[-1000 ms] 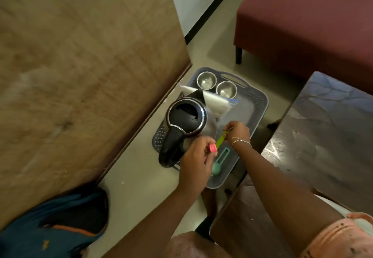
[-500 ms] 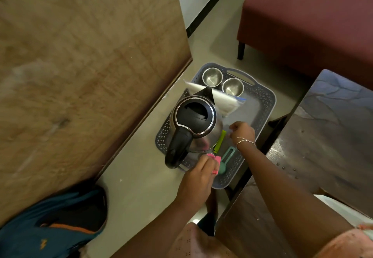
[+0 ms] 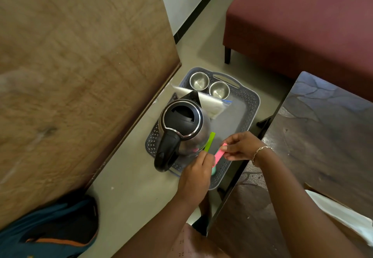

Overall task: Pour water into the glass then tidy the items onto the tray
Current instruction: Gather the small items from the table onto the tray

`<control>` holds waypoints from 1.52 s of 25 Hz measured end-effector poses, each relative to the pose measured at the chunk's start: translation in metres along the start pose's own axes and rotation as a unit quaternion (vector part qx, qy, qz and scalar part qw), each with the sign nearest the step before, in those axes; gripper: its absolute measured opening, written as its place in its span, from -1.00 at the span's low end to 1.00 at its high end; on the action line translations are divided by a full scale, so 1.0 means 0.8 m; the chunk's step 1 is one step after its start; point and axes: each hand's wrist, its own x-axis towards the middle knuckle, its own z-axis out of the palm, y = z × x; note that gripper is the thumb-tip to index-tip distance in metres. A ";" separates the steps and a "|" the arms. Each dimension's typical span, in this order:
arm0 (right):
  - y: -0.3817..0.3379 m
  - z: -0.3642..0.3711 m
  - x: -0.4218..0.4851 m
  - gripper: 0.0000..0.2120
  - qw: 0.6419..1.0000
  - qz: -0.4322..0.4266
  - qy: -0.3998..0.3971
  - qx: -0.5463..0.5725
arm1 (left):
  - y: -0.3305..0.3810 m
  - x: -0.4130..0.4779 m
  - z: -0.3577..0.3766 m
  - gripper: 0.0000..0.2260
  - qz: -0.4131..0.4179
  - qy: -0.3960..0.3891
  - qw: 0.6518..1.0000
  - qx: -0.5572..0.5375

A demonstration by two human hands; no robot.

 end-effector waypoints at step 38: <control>0.018 0.013 0.092 -0.56 0.875 -0.161 0.168 -0.425 | -0.018 -0.014 0.043 -0.66 -0.294 -0.116 0.949 0.001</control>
